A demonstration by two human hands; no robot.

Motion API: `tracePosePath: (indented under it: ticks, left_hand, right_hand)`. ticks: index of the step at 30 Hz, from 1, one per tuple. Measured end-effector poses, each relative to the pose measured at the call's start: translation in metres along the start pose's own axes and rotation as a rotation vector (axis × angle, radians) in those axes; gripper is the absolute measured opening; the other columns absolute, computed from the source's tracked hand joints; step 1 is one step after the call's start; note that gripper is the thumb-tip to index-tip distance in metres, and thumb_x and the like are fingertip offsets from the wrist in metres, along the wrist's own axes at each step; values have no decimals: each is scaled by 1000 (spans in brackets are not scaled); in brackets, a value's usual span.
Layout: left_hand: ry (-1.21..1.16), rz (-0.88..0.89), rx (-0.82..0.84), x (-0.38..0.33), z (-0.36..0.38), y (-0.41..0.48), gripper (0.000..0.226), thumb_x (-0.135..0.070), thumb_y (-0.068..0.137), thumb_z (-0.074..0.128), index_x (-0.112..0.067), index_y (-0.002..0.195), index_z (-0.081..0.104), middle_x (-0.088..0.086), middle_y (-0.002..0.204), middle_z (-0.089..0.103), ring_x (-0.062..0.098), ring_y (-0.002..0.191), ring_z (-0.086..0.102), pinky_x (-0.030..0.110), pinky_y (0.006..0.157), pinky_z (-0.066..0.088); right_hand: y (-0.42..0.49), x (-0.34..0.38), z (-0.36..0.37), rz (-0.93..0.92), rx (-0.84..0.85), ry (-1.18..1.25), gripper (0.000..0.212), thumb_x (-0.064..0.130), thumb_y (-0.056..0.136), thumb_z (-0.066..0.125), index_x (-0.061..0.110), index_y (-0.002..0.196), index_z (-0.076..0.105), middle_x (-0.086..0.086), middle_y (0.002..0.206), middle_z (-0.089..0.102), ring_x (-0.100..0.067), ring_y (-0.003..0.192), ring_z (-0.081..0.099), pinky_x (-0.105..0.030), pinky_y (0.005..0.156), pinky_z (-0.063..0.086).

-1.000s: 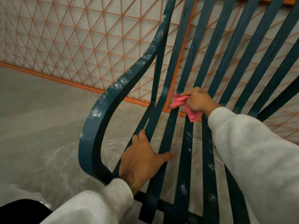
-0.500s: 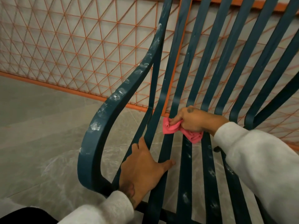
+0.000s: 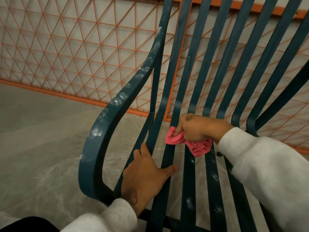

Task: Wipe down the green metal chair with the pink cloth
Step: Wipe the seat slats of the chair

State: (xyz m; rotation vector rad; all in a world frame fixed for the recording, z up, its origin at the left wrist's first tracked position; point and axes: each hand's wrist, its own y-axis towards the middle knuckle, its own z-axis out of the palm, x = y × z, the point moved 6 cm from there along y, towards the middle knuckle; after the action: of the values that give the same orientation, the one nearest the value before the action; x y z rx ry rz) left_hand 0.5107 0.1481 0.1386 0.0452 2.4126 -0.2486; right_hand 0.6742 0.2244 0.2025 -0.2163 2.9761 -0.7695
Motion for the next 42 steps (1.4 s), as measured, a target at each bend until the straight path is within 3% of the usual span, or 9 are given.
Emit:
tracePosePath:
  ticks: [9,16,20,24,29,31,37,40,42]
  left_hand:
    - [43,0,-7,0,0,1,120,-82,65,65,-23,154,11,-3,143,39,23,123,54,38,93,48]
    - [62,10,-16,0,2,1,121,-83,66,63,-21,155,9,-2,145,39,23,122,55,36,90,48]
    - [64,4,-12,-1,2,0,120,-81,67,64,-20,155,11,-1,142,40,24,120,55,35,87,48]
    - [73,10,-16,-1,2,0,118,-81,67,64,-20,155,13,0,141,41,25,120,55,35,86,47]
    - [65,2,-7,-1,4,1,119,-80,67,65,-21,155,11,2,146,38,25,123,54,38,91,48]
    - [69,-3,-8,-1,4,1,119,-79,67,65,-21,156,10,2,147,37,26,124,54,39,92,48]
    - [75,-1,-17,0,2,1,118,-79,68,65,-20,155,11,1,144,39,25,121,55,38,90,48]
    - [84,2,-13,0,3,0,119,-80,67,64,-20,155,11,1,146,38,26,122,54,38,91,48]
    - [86,-1,-11,0,3,1,120,-80,68,64,-21,156,9,2,148,37,26,124,54,39,92,48]
  right_hand:
    - [24,-8,-2,61,-147,-5,47,14,97,49,30,141,51,0,138,49,-25,120,51,-33,100,43]
    - [-22,18,9,-87,-47,29,50,6,96,47,39,131,59,8,127,58,-15,101,55,-27,90,49]
    - [-4,8,4,4,-142,44,54,4,95,49,36,139,52,2,138,48,-23,120,49,-33,101,43]
    - [-4,16,7,-27,-147,60,53,5,95,49,36,137,54,2,140,51,-23,123,48,-35,104,43]
    - [-41,34,19,-165,-48,93,60,-3,91,43,39,130,61,13,129,59,-6,98,51,-20,76,42]
    - [-40,31,20,-156,-69,104,59,-3,93,43,40,129,61,16,125,60,-7,95,52,-19,74,44]
    - [-5,12,10,-14,-205,109,52,6,94,52,38,134,56,4,142,49,-22,123,50,-35,104,44]
    - [-13,19,13,-57,-157,105,55,3,93,49,38,134,57,6,138,53,-20,121,50,-29,99,44]
    - [-26,25,19,-108,-76,130,57,-1,93,45,40,129,61,13,121,61,-16,106,56,-26,89,50]
